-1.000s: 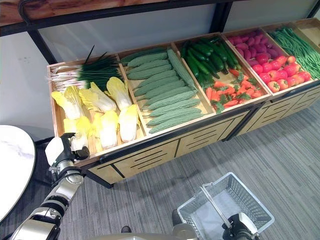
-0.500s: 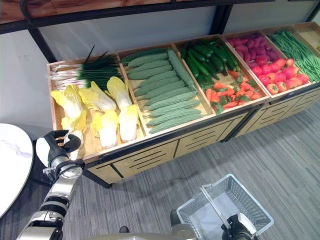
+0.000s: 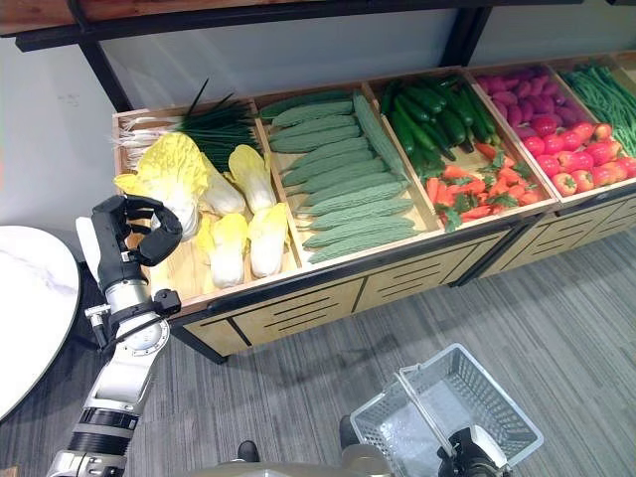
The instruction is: Get the vegetables into the basket
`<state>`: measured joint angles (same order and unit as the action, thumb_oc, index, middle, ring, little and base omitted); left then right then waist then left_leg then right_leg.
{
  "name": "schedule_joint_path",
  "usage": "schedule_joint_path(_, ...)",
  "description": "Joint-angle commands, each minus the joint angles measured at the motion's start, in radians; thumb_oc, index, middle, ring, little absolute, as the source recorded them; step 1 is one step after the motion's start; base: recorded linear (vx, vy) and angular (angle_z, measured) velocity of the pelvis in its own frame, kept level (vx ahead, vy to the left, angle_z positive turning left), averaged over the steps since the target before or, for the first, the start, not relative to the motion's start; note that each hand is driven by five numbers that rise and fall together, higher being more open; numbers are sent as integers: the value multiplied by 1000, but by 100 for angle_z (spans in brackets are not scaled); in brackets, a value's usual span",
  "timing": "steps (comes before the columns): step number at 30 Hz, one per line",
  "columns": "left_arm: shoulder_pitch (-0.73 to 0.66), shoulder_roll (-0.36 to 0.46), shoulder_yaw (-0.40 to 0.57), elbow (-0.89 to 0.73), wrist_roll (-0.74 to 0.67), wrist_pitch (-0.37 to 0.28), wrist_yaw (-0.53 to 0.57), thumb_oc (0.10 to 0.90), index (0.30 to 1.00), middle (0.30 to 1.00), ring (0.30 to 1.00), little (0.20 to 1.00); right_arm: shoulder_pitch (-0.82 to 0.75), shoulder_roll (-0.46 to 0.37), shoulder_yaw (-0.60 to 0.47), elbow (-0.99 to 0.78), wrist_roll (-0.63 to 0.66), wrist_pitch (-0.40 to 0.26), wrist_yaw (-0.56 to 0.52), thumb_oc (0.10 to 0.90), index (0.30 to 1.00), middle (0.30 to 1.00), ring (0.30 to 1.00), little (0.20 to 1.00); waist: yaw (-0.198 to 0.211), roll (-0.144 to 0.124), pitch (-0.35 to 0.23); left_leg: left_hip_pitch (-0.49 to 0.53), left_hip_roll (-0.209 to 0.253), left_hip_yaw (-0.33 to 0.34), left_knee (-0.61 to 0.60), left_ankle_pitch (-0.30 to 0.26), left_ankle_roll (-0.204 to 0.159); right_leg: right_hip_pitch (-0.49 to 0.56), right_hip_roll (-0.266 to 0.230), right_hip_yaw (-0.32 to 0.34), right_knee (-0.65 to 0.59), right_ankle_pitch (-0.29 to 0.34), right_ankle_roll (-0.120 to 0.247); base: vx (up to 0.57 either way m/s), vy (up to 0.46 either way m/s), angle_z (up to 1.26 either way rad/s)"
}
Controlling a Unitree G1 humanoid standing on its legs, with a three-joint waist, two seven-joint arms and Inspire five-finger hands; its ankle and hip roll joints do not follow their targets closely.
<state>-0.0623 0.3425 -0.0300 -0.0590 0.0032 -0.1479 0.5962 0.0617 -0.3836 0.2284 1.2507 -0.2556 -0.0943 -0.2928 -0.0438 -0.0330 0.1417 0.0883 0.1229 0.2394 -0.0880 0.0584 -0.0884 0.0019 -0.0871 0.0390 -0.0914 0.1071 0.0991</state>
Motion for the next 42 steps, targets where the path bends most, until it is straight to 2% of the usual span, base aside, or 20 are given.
schedule_joint_path(1, -70, 48, -14, -174, -376, -226, -237, 400, 300, 300, 300, 300, -7, -17, -13, 40, 40, -13, -15, 400, 300, 300, 300, 300, 5, -39, -26, 10, 0, -35, 1, -40, -14, -5, -32, -38, 11, 10, 41, -27, 18, 6)
schedule_joint_path(2, -59, 37, -11, -172, -473, -236, -270, 400, 300, 300, 300, 300, -5, -18, -13, 35, 38, -10, -5, 400, 300, 300, 300, 300, 4, -39, -27, 10, 0, -34, 1, -40, -14, -5, -32, -38, 11, 11, 41, -17, 23, 5)
schedule_joint_path(3, -47, 10, -15, -160, -637, -238, -360, 400, 300, 300, 300, 300, -5, -19, -11, 26, 30, -7, 15, 400, 300, 300, 300, 300, 0, -39, -30, 12, 0, -32, 1, -40, -15, -6, -32, -34, 11, 12, 40, 0, 0, 0)
schedule_joint_path(4, -47, 11, -13, -158, -641, -239, -365, 400, 300, 300, 300, 300, -5, -19, -11, 25, 30, -6, 15, 400, 300, 300, 300, 300, 0, -38, -30, 12, 0, -32, 1, -40, -15, -6, -32, -33, 11, 12, 40, 0, 0, 0)
schedule_joint_path(5, -37, -21, -22, -155, -784, -235, -438, 400, 300, 300, 300, 300, -3, -18, -14, 23, 23, -5, 32, 400, 300, 300, 300, 300, -3, -39, -32, 13, -1, -32, 1, -40, -15, -6, -32, -31, 10, 14, 39, 0, 0, 0)
schedule_joint_path(8, -32, -40, -32, -153, -866, -240, -481, 400, 300, 300, 300, 300, -2, -10, -12, 20, 15, -5, 40, 400, 300, 300, 300, 300, -4, -40, -35, 13, 0, -30, 1, -40, -14, -5, -32, -27, 10, 14, 39, 0, 0, 0)
schedule_joint_path(9, -40, -66, -51, -146, -963, -246, -517, 400, 300, 300, 300, 300, -4, -9, -13, 25, 8, -6, 42, 400, 300, 300, 300, 300, -6, -41, -37, 14, -2, -31, 1, -39, -13, -5, -32, -28, 9, 15, 39, 0, 0, 0)
schedule_joint_path(10, -40, -66, -51, -144, -965, -247, -519, 400, 300, 300, 300, 300, -4, -9, -13, 25, 8, -6, 42, 400, 300, 300, 300, 300, -6, -41, -37, 14, -2, -31, 1, -40, -13, -4, -32, -28, 9, 15, 39, 0, 0, 0)
schedule_joint_path(14, -53, -133, -92, -72, -1160, -266, -540, 400, 300, 300, 300, 300, -11, 0, -1, 37, -8, 0, 37, 400, 300, 300, 300, 300, -15, -42, -39, 20, -3, -26, 1, -40, -11, -3, -31, -21, 9, 15, 38, 0, 0, 0)
schedule_joint_path(21, -40, -144, -106, 12, -1214, -217, -585, 400, 300, 300, 300, 300, -11, 2, -12, 48, -21, 5, 30, 400, 300, 300, 300, 300, -22, -46, -39, 31, -6, -10, 1, -46, -8, -2, -31, -9, 10, 13, 41, 7, 14, -5)
schedule_joint_path(27, -34, -128, -125, 14, -1209, -192, -625, 400, 300, 300, 300, 300, -9, -8, -24, 42, -18, 3, 34, 400, 300, 300, 300, 300, -25, -47, -34, 49, -12, 4, 1, -53, 1, 0, -34, 2, 16, 7, 45, 7, 35, -5)
schedule_joint_path(37, -68, -82, -163, 15, -1181, -176, -666, 400, 300, 300, 300, 300, -21, -6, -46, 22, 7, 6, 44, 400, 300, 300, 300, 300, -25, -71, 3, 15, -63, 44, 57, -94, 44, -77, -72, 60, 94, 37, 92, -50, 108, -14)
schedule_joint_path(40, -79, -73, -167, 12, -1173, -185, -675, 400, 300, 300, 300, 300, -29, -3, -50, 5, 21, 10, 42, 400, 300, 300, 300, 300, -41, -87, 30, 24, -86, 84, 47, -102, 58, -132, -81, 103, 107, 135, 133, -83, 118, -29)
schedule_joint_path(42, -87, -58, -170, 18, -1162, -192, -671, 400, 300, 300, 300, 300, -43, 2, -45, 3, 23, 12, 40, 400, 300, 300, 300, 300, -44, -87, 40, 15, -79, 116, 52, -100, 60, -173, -83, 99, 123, 164, 143, -126, 57, -51)
